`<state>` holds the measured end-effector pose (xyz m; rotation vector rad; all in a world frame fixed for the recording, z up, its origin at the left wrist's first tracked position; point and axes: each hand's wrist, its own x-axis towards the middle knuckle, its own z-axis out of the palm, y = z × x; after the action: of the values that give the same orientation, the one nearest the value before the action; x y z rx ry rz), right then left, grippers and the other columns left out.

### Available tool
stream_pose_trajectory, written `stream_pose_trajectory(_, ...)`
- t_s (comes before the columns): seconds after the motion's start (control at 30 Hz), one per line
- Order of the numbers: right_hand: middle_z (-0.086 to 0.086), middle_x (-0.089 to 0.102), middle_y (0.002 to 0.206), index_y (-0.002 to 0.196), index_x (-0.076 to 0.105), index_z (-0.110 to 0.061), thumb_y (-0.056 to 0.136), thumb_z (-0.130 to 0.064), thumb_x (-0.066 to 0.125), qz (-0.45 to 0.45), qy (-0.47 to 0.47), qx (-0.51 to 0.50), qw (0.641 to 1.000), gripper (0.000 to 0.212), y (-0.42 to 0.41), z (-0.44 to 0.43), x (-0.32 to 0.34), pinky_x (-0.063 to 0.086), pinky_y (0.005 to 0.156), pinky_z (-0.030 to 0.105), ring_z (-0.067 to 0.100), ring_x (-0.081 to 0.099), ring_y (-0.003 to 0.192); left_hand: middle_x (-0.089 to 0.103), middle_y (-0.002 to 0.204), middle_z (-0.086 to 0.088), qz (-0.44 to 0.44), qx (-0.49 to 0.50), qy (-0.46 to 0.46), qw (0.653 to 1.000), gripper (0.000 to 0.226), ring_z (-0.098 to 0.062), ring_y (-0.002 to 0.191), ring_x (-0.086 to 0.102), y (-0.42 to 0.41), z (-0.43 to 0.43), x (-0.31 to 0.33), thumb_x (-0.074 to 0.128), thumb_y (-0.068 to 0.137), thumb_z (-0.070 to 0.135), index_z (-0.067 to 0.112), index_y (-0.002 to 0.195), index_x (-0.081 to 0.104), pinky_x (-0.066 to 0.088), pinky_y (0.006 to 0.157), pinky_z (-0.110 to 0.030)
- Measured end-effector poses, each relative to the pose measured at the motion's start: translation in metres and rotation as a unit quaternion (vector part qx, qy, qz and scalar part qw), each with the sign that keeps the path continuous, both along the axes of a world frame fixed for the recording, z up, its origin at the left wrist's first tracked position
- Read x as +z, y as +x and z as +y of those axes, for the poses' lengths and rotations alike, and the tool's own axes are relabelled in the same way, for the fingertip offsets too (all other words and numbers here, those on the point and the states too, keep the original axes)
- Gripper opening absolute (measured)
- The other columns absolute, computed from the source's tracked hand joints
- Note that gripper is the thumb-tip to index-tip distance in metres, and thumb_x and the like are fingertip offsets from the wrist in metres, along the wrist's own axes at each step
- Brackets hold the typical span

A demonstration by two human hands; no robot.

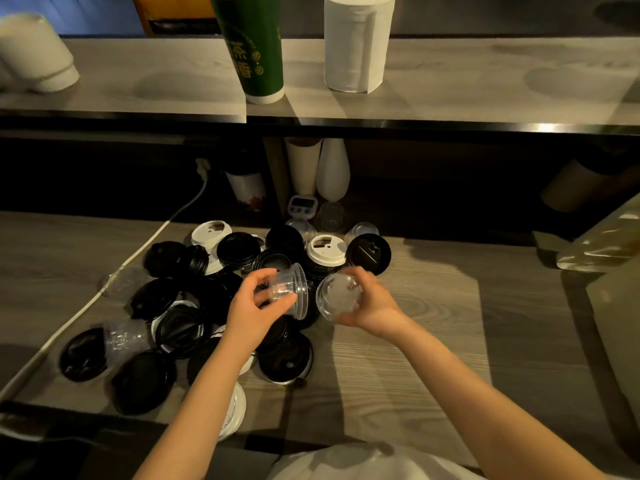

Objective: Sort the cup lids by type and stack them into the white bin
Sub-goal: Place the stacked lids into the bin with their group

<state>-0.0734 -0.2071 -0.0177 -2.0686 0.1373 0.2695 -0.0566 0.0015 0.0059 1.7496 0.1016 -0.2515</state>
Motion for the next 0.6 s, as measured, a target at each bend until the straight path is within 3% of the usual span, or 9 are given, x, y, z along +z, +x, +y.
stream_pose_trajectory(0.07,-0.005,0.040,0.118,0.129,0.041,-0.026,0.064,-0.017,0.085,-0.013,0.011,0.003,1.000,0.079,0.005,0.006,0.019,0.043,0.085,0.022,0.012,0.046,0.103,0.058,0.113,0.010,-0.004,-0.013,-0.021,1.000,0.047,-0.008,0.101,0.061,-0.001,-0.009,0.002,0.072,0.078,0.008,0.026,0.116,0.051,0.052,0.078,-0.022)
stream_pose_trajectory(0.2,-0.007,0.039,0.109,0.137,0.035,-0.018,0.070,-0.011,0.080,-0.053,0.008,0.063,0.997,0.081,0.009,0.017,0.043,0.038,0.066,0.006,-0.003,0.043,0.076,0.058,0.113,0.013,-0.019,-0.034,-0.019,0.999,0.049,-0.002,0.099,0.061,-0.004,-0.024,0.008,0.070,0.081,0.011,0.024,0.122,0.047,0.052,0.074,-0.017)
stream_pose_trajectory(0.3,-0.008,0.047,0.099,0.137,0.036,-0.011,0.079,0.011,0.060,-0.024,0.128,0.068,0.989,0.066,0.007,0.018,0.054,0.045,0.060,0.012,0.002,0.049,0.066,0.058,0.115,0.011,-0.027,-0.035,-0.022,0.999,0.051,-0.002,0.101,0.061,-0.003,-0.026,0.009,0.071,0.080,0.011,0.025,0.122,0.047,0.052,0.074,-0.017)
stream_pose_trajectory(0.4,-0.002,0.051,0.107,0.137,0.034,-0.014,0.081,0.019,0.045,0.030,0.269,0.052,0.961,0.065,0.003,0.016,0.060,0.052,0.071,0.020,0.008,0.058,0.078,0.056,0.119,0.012,-0.030,-0.041,-0.031,0.998,0.053,-0.004,0.104,0.060,-0.005,-0.027,0.008,0.071,0.079,0.007,0.027,0.121,0.046,0.053,0.077,-0.016)
stream_pose_trajectory(0.47,0.001,0.054,0.112,0.136,0.035,-0.018,0.078,0.011,0.044,0.059,0.341,0.030,0.938,0.066,0.003,0.015,0.060,0.053,0.073,0.023,0.014,0.060,0.088,0.056,0.119,0.013,-0.039,-0.047,-0.026,0.998,0.056,-0.001,0.103,0.061,-0.006,-0.030,0.007,0.072,0.077,0.004,0.028,0.120,0.045,0.052,0.078,-0.015)
stream_pose_trajectory(0.53,0.002,0.055,0.117,0.137,0.034,-0.023,0.075,-0.005,0.050,0.075,0.357,0.025,0.931,0.067,0.002,0.017,0.061,0.054,0.078,0.025,0.018,0.061,0.101,0.057,0.113,0.014,-0.061,-0.055,0.009,0.997,0.058,0.004,0.096,0.062,-0.008,-0.032,0.006,0.075,0.074,0.002,0.033,0.113,0.045,0.052,0.075,-0.014)
stream_pose_trajectory(0.6,0.003,0.054,0.124,0.140,0.029,-0.026,0.089,-0.016,0.055,0.063,0.310,0.039,0.948,0.058,0.002,0.019,0.060,0.053,0.084,0.026,0.016,0.060,0.107,0.059,0.109,0.016,-0.077,-0.059,0.048,0.994,0.061,0.009,0.091,0.062,-0.009,-0.034,0.005,0.077,0.072,0.004,0.036,0.112,0.045,0.051,0.074,-0.012)
